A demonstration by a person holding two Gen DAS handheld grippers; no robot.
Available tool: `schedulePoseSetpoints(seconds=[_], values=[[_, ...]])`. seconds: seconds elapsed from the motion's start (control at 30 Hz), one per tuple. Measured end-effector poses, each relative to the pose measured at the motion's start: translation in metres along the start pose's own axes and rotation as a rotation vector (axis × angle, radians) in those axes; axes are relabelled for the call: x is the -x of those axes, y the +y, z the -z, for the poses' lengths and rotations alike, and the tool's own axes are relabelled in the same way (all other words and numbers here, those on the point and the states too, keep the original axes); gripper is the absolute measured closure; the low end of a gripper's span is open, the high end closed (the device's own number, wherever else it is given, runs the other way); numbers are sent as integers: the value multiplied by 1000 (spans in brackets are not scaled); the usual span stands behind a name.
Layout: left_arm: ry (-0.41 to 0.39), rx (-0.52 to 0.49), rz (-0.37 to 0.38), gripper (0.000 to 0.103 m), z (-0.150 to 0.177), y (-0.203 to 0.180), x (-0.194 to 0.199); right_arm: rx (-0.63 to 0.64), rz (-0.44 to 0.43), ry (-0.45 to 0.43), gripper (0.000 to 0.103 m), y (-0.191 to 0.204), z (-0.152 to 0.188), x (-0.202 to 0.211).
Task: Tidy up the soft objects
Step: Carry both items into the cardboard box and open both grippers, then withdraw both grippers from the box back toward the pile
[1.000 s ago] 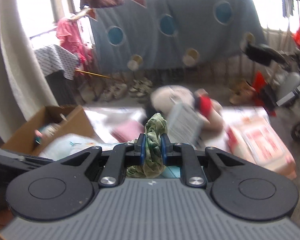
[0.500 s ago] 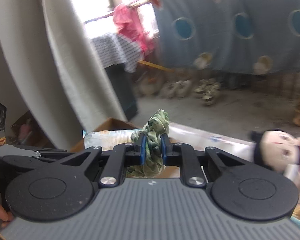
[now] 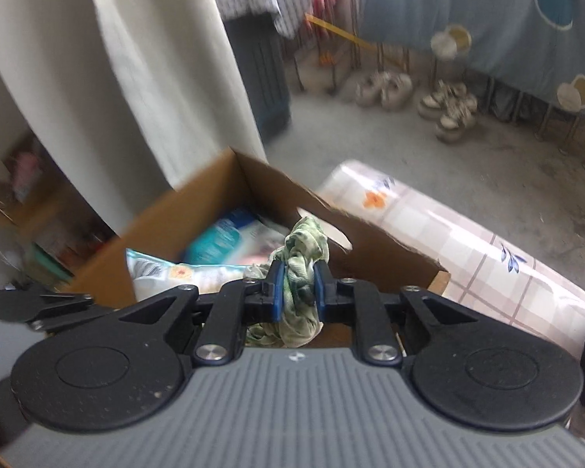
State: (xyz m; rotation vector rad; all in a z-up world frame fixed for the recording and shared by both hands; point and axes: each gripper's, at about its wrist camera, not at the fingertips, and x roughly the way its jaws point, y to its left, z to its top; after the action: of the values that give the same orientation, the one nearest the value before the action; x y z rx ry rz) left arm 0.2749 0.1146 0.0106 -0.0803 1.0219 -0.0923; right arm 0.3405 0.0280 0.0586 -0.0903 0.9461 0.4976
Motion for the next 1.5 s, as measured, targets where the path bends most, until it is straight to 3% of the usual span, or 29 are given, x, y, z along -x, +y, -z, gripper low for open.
schedulePoseSetpoints(seconds=[0.23, 0.4, 0.63, 0.97, 1.33, 1.5], values=[[59, -221, -21, 59, 2, -29, -42, 23, 79, 44, 87, -15, 0, -37], [13, -358, -82, 59, -2, -49, -58, 84, 107, 75, 86, -26, -4, -55], [7, -421, -99, 56, 1, -62, -75, 100, 112, 110, 82, -40, -9, -70], [45, -293, -12, 43, -14, -46, -71, 25, 64, 82, 70, -52, -9, -62], [2, -217, 34, 41, -19, -33, -53, -29, 34, 5, 62, -66, -9, -34], [-32, -202, 34, 31, -20, -34, -39, -65, 8, -34, 61, -72, -8, -19]])
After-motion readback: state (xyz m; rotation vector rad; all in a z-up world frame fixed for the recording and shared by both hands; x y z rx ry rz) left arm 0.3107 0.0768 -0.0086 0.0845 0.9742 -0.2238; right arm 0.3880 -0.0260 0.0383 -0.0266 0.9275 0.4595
